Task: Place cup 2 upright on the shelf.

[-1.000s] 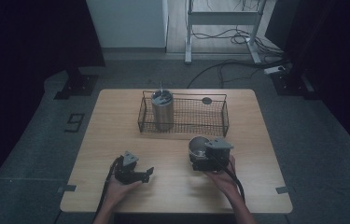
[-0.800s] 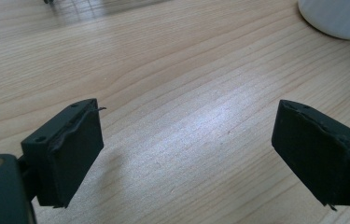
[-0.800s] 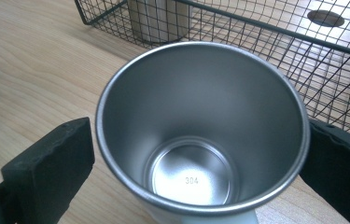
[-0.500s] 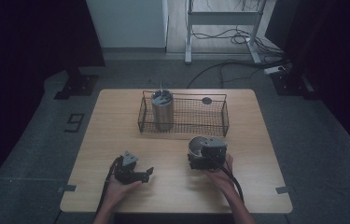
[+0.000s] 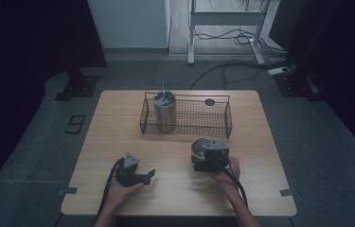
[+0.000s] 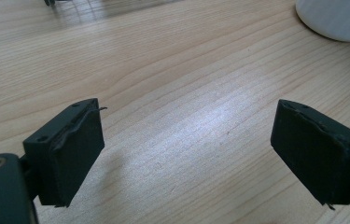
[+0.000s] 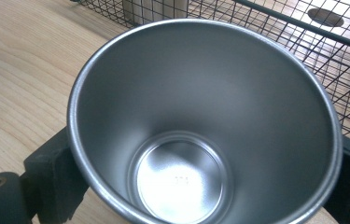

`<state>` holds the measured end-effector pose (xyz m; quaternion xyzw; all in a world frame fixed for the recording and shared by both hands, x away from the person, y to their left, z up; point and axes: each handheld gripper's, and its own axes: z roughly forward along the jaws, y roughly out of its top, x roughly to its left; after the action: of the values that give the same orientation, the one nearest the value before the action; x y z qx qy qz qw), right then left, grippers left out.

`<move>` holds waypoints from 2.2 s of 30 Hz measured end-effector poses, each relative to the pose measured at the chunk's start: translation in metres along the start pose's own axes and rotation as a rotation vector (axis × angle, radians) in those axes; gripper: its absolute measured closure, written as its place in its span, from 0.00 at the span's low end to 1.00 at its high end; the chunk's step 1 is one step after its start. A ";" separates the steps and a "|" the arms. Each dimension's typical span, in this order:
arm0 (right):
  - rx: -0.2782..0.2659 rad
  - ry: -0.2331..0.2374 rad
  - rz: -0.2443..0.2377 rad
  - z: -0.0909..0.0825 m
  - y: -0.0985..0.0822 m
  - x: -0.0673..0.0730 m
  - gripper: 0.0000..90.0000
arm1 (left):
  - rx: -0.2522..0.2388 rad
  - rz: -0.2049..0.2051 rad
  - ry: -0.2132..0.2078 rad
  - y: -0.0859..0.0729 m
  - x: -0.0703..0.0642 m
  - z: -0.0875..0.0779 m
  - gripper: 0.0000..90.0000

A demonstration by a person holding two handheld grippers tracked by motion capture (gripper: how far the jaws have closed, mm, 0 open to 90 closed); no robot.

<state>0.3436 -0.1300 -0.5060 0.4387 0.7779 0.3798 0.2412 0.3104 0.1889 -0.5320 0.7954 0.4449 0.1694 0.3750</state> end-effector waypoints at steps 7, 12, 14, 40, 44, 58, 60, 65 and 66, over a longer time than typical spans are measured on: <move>-0.003 0.024 0.018 -0.002 0.000 -0.003 0.08 | -0.004 -0.009 0.006 0.000 0.002 -0.002 0.11; -0.008 0.031 0.022 -0.003 0.000 -0.004 0.08 | -0.013 -0.014 0.006 0.001 0.004 -0.004 0.11; -0.011 0.029 0.018 -0.004 0.000 -0.004 0.08 | -0.017 -0.016 0.004 0.001 0.005 -0.005 0.11; -0.100 0.022 0.014 -0.038 0.013 -0.015 0.08 | -0.013 -0.020 0.017 0.000 0.009 -0.007 0.11; -0.109 0.017 0.013 -0.042 0.016 -0.017 0.08 | -0.010 -0.025 0.022 0.000 0.010 -0.007 0.11; -0.127 0.026 0.001 -0.053 0.026 -0.017 0.08 | -0.028 -0.028 0.011 0.001 0.006 -0.012 0.12; -0.129 0.023 0.003 -0.055 0.029 -0.019 0.08 | -0.028 -0.028 0.007 0.001 0.005 -0.011 0.12; -0.133 0.021 0.011 -0.058 0.036 -0.024 0.08 | -0.027 -0.026 0.004 0.001 0.004 -0.011 0.12; -0.135 0.020 0.013 -0.059 0.037 -0.025 0.08 | -0.028 -0.027 0.004 0.001 0.004 -0.012 0.12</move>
<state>0.3329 -0.1618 -0.4405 0.4225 0.7500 0.4375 0.2598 0.3063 0.1972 -0.5233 0.7837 0.4538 0.1721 0.3877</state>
